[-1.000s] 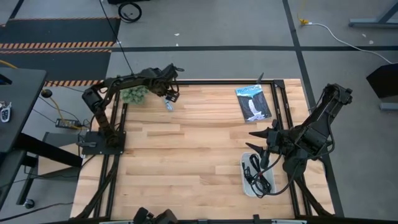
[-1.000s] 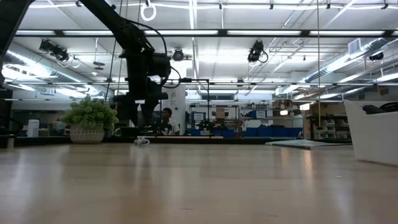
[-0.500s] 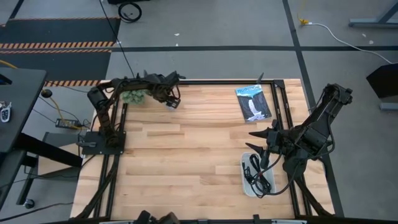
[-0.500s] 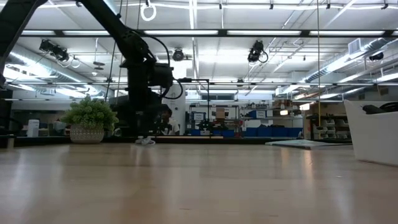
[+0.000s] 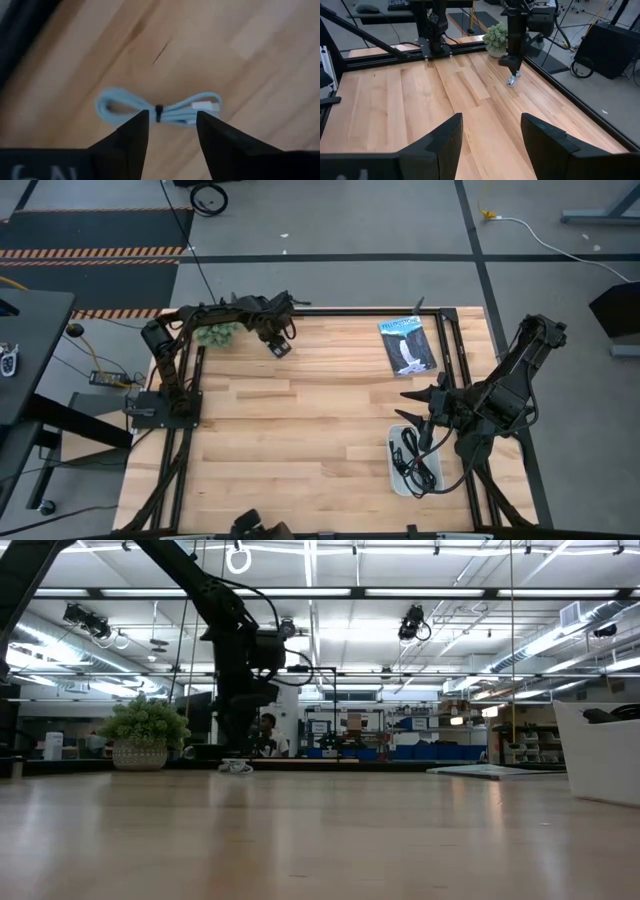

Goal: Pick and place USB-C Cables
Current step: Put the light blue charger cable into the white bin

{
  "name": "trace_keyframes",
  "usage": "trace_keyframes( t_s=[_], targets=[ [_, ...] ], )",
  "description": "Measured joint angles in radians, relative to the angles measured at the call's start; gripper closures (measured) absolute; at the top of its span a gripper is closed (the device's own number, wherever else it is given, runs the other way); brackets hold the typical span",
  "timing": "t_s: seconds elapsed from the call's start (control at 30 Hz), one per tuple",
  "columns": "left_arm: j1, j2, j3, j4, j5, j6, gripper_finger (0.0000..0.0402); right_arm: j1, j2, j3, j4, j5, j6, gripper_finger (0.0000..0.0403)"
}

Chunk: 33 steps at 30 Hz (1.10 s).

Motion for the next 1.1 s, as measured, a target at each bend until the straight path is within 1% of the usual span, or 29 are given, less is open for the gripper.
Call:
trace_keyframes(
  t_s=[0.13,0.23,0.3,0.47,0.6,0.77,0.97,1.1],
  targets=[
    [-0.024,0.0,0.003,-0.002,-0.076,0.349,0.0234,0.0,0.0,0.0,0.0,0.015,0.0,0.0195],
    [-0.044,0.0,0.003,0.0,-0.149,0.487,0.0234,0.0,0.0,0.0,0.0,0.016,0.0,0.0195],
    [-0.05,0.0,0.003,0.004,-0.172,0.561,0.0235,0.0,0.0,0.0,0.0,0.02,0.0,0.0195],
    [-0.05,0.008,0.003,0.002,-0.172,0.69,0.0235,0.0,0.0,0.0,0.003,0.027,0.0,0.0195],
    [-0.048,0.043,0.003,-0.024,-0.165,0.772,0.0234,0.0,0.0,0.0,0.007,0.027,0.001,0.0195],
    [-0.058,0.092,0.003,-0.024,-0.198,0.856,0.0234,0.0,0.0,0.0,0.007,0.027,0.002,0.0195],
    [-0.06,0.092,0.003,-0.006,-0.2,0.943,0.0234,0.0,0.0,0.0,0.007,0.035,0.001,0.0195],
    [-0.073,0.092,0.003,-0.006,-0.228,1.051,0.0234,-0.001,0.0,0.0,0.006,0.036,0.0,0.0195]
  ],
)
